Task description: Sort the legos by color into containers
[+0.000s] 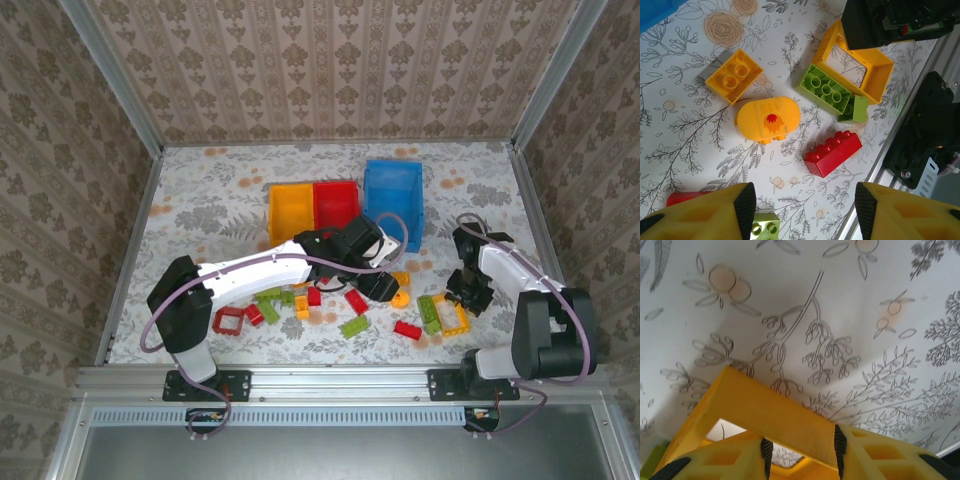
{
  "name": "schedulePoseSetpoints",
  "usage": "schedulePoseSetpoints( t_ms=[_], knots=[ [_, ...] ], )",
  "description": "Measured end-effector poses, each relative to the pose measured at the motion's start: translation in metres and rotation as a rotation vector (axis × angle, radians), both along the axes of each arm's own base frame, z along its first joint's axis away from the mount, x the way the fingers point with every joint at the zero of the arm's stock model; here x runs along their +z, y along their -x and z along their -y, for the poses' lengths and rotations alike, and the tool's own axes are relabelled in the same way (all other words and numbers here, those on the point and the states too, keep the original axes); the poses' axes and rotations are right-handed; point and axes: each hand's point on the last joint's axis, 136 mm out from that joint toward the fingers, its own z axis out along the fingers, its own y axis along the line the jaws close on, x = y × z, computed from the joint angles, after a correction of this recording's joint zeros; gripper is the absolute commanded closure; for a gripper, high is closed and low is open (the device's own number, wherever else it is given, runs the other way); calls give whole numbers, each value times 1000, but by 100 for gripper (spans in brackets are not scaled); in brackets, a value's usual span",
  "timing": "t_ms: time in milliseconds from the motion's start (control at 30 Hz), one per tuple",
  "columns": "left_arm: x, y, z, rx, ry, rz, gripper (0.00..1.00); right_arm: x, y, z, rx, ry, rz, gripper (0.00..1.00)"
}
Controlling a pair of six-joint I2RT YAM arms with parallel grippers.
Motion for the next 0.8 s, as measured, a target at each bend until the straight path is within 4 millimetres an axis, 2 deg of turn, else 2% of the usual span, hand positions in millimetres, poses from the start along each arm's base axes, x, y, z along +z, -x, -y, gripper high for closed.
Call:
schedulePoseSetpoints(
  t_ms=[233,367,500,567,633,700,733,800],
  knots=[
    [3,-2,2,14,7,-2,43,-8,-20,10,-17,4,35,76],
    [7,-3,4,23,20,-3,43,-15,-30,16,-24,8,54,88],
    [13,-5,8,33,41,-1,43,-14,-36,21,-11,23,78,100],
    [15,-7,9,41,45,3,44,-10,-40,24,0,43,97,100],
    [15,-11,8,62,40,9,44,-2,-46,30,9,77,131,100],
    [16,-17,6,92,35,20,44,16,-56,34,27,120,200,100],
    [17,-22,3,112,36,25,44,28,-63,35,39,139,244,100],
    [28,-35,-4,170,50,49,43,67,-87,28,92,175,379,100]
  ],
)
